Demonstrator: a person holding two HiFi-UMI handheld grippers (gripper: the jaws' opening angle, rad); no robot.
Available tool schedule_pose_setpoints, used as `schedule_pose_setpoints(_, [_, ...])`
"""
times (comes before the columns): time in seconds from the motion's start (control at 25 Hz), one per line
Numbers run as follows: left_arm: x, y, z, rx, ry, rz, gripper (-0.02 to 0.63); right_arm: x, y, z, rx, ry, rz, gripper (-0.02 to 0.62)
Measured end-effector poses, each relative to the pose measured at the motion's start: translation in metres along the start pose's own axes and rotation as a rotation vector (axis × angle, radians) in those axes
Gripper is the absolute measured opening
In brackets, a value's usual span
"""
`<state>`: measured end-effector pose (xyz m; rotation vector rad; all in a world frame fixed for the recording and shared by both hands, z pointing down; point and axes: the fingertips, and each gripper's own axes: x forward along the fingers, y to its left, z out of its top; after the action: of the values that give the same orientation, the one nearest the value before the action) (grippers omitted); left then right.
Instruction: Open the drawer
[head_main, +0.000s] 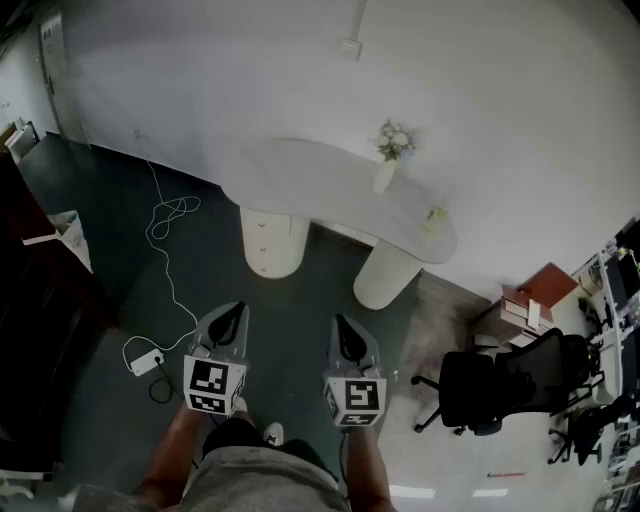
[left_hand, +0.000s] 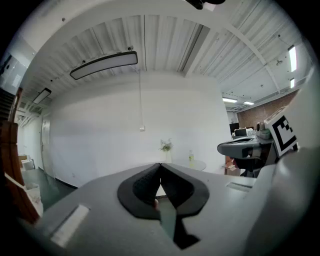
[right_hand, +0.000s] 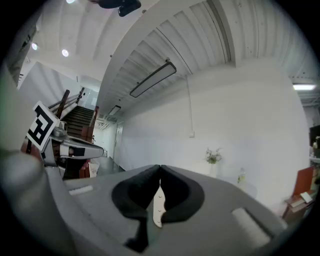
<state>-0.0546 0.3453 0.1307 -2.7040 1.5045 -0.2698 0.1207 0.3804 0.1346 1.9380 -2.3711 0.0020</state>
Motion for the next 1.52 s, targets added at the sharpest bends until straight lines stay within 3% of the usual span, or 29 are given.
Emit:
schedule_pose_setpoints(0.64, [0.034,0.032,-0.012,-0.014,0.012,0.019,0.009,0.051,0.003,-0.01,-0.007,0.02,0.024,0.003])
schedule_pose_setpoints(1.08, [0.147,0.114,-0.018,-0.031,0.009,-0.021,0.009,0.19,-0.007,-0.007,-0.008,0.027,0.006,0.003])
schedule_pose_setpoints(1.52, [0.264,0.193,-0.041,-0.062,0.071,-0.09,0.009,0.323,-0.018,-0.022,0.005,0.085,-0.041,0.003])
